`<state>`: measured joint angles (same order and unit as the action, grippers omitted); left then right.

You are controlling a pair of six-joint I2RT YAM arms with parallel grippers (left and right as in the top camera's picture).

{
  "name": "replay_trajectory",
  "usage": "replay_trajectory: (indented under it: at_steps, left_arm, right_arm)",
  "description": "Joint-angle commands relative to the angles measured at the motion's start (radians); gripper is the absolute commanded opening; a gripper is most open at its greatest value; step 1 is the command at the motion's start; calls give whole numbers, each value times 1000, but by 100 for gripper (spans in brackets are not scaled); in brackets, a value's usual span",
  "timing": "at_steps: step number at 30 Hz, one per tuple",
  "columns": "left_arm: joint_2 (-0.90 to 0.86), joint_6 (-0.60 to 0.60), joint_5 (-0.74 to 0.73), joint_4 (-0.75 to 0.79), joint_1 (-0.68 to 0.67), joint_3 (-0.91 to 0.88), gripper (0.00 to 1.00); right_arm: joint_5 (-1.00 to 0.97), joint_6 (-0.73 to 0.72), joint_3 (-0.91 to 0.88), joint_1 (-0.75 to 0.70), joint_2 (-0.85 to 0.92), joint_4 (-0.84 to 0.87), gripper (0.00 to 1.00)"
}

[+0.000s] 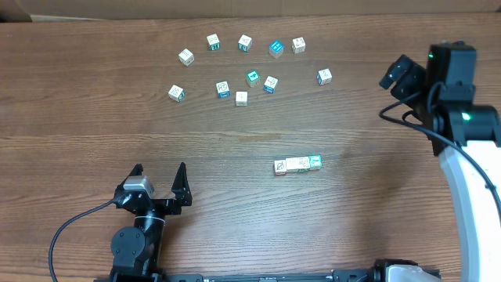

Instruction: Form a horizontal line

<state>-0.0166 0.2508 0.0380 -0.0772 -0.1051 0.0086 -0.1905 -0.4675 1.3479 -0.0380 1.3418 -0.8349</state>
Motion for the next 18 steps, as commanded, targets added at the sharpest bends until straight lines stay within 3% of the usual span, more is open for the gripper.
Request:
replay_trajectory:
  at_steps: [1,18]
  left_arm:
    - [13,-27,-5,2,-6,-3,100]
    - [13,-27,-5,2,-6,-3,100]
  right_arm:
    - [-7,-3,-3,-3,-57,3,100]
    - [-7,-3,-3,-2,-80,3,100]
